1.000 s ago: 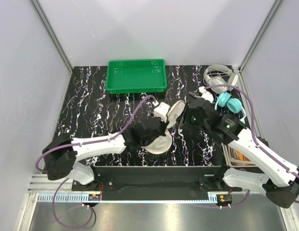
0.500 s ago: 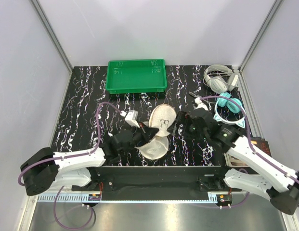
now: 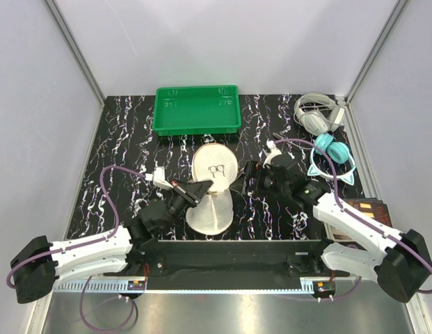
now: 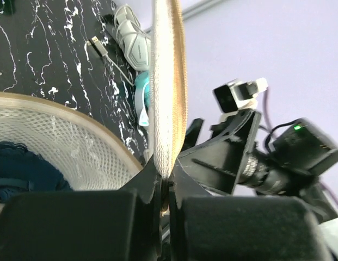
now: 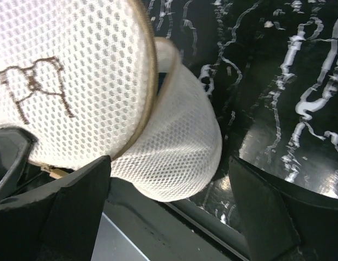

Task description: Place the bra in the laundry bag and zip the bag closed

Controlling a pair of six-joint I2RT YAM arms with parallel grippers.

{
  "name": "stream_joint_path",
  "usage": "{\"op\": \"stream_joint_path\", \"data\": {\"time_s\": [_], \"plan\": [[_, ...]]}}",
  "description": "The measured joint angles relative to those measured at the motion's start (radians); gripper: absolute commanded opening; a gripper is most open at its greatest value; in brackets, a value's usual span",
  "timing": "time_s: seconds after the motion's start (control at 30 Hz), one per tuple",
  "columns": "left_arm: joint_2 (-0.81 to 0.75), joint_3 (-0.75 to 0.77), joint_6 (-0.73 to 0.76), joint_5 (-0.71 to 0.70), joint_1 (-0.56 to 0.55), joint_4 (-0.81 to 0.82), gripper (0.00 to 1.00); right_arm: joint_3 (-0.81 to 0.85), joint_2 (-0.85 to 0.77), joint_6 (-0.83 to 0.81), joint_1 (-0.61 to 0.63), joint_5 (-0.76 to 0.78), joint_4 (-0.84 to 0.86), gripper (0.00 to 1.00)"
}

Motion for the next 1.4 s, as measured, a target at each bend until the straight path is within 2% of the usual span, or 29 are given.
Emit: {"op": "stream_joint_path", "data": {"time_s": [0.27, 0.3, 0.4, 0.67, 0.8, 0.83, 0.9, 0.93, 1.0, 1.13, 1.4], "plan": [[-0.006, -0.002, -0.061, -0.028, 0.000, -0.037, 0.00, -0.048, 0.126, 0.065, -0.013, -0.189, 0.326, 0.81], [-0.006, -0.002, -0.064, -0.029, 0.000, -0.046, 0.00, -0.048, 0.140, 0.078, -0.013, -0.205, 0.352, 0.82], [-0.009, -0.002, -0.087, -0.041, 0.000, -0.081, 0.00, -0.051, 0.148, 0.132, -0.013, -0.216, 0.364, 0.99], [-0.030, -0.026, -0.169, -0.084, 0.000, -0.167, 0.00, -0.218, 0.000, 0.419, -0.011, -0.156, 0.303, 0.99], [-0.010, -0.027, -0.195, -0.084, 0.000, -0.166, 0.00, -0.236, -0.011, 0.542, 0.013, -0.116, 0.293, 0.89], [-0.005, -0.028, -0.200, -0.084, 0.000, -0.164, 0.00, -0.236, -0.011, 0.570, 0.024, -0.108, 0.298, 0.83], [0.000, -0.034, -0.205, -0.083, 0.000, -0.151, 0.00, -0.236, -0.006, 0.619, 0.043, -0.088, 0.315, 0.81], [0.000, -0.036, -0.207, -0.082, 0.000, -0.149, 0.00, -0.236, 0.002, 0.645, 0.052, -0.084, 0.332, 0.71], [0.000, -0.040, -0.212, -0.081, 0.000, -0.142, 0.00, -0.236, 0.027, 0.694, 0.067, -0.068, 0.362, 0.60], [-0.004, -0.055, -0.214, -0.079, 0.000, -0.125, 0.00, -0.237, 0.085, 0.771, 0.087, -0.048, 0.406, 0.59], [-0.035, -0.097, -0.213, -0.070, 0.000, -0.095, 0.00, -0.231, 0.156, 0.826, 0.093, -0.041, 0.459, 0.57]]}}
